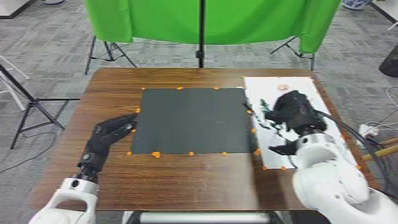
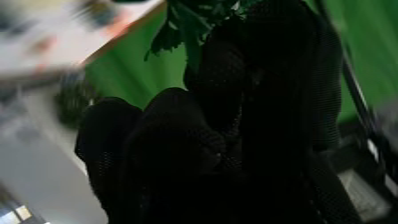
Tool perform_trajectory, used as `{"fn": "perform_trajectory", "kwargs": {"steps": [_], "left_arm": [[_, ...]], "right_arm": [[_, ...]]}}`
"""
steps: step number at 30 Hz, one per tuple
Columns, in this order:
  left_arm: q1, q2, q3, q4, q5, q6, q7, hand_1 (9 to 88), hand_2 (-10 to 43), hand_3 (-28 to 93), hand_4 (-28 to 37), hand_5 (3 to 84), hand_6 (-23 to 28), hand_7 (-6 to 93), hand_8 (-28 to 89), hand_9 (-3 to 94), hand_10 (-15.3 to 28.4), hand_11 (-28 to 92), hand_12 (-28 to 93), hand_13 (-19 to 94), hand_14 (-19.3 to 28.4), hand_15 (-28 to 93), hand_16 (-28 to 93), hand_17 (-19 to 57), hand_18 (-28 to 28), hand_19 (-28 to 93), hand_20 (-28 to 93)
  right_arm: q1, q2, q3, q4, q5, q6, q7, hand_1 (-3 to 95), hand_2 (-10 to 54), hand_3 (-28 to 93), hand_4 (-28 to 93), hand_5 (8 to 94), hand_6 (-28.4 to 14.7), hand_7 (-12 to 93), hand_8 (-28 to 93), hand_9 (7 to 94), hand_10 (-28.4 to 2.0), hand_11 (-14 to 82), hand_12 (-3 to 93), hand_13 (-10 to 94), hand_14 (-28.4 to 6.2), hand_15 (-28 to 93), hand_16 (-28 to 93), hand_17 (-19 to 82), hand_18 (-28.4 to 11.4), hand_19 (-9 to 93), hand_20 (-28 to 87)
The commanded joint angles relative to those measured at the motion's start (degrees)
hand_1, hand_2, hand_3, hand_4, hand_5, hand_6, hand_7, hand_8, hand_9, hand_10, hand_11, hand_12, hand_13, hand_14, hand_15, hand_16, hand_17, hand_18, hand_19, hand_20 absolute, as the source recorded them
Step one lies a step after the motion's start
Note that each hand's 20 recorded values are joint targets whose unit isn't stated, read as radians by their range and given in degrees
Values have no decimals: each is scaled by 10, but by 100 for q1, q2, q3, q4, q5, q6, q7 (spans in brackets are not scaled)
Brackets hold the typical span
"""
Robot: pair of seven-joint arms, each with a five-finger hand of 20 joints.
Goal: Arrange flowers
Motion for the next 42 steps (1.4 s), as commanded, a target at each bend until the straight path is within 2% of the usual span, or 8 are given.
{"fn": "perform_trajectory", "kwargs": {"steps": [1,3,7,29,34,36,37,42], "left_arm": [[-208,25,302,517,-699,1258,566,243,43,623,-245,385,55,49,-35,371,130,155,133,271,167,269,33,-11,145,146,198],[-230,43,352,543,-841,1508,647,226,55,634,-272,349,47,43,-35,353,125,147,134,263,161,255,39,-12,143,140,196],[-195,35,327,537,-1085,1512,658,202,79,627,-281,308,42,44,-36,338,124,145,136,259,161,251,43,-12,141,138,197],[-384,190,585,552,-998,1126,463,185,74,644,-283,334,54,49,-34,346,130,167,142,261,167,284,43,-14,142,144,197],[-305,129,550,528,-1024,1124,495,193,64,642,-283,331,55,46,-33,345,129,167,144,261,168,287,44,-16,143,145,198],[-280,110,546,518,-1002,1161,487,193,62,643,-283,331,56,46,-32,344,129,168,145,261,168,288,45,-16,143,146,199],[-262,96,538,519,-1000,1179,508,194,60,642,-283,331,56,46,-32,344,129,168,145,261,168,289,45,-17,144,146,199],[-188,54,450,509,-1120,1240,503,194,58,642,-283,332,58,44,-32,344,130,168,146,260,169,288,44,-16,144,144,198]], "right_arm": [[1343,-1448,-1379,903,714,323,-364,865,-95,-283,626,721,-5,476,238,817,-113,456,494,916,-29,632,360,700,-101,932,574],[1597,-1639,-1754,1198,994,415,-374,866,-95,-283,622,720,-6,477,237,817,-113,456,492,916,-30,631,361,700,-100,932,574],[2009,-1938,-2381,1682,994,397,-314,870,-95,-283,619,721,-6,478,233,817,-114,456,489,916,-30,629,361,699,-99,932,570],[3607,-2457,-4024,2798,2737,1109,-372,861,-95,-283,587,714,-12,478,218,829,-112,406,467,923,-35,575,355,696,-89,932,497],[3556,-2408,-4007,2759,2906,835,-449,774,-95,-261,455,768,-35,284,207,836,-146,381,317,917,-41,541,359,682,-94,932,438],[3545,-2391,-4043,2756,2905,870,-485,481,-95,447,-61,768,-44,248,25,832,-149,361,304,911,-43,535,355,675,-97,931,426],[3536,-2379,-4034,2755,2907,818,-497,420,-95,565,-151,764,-48,233,-42,829,-151,352,300,908,-44,531,354,671,-98,931,421],[3479,-2218,-3969,2632,2801,620,-608,339,-95,592,-186,742,-59,188,-67,814,-152,341,298,900,-47,529,354,659,-107,932,421]]}}
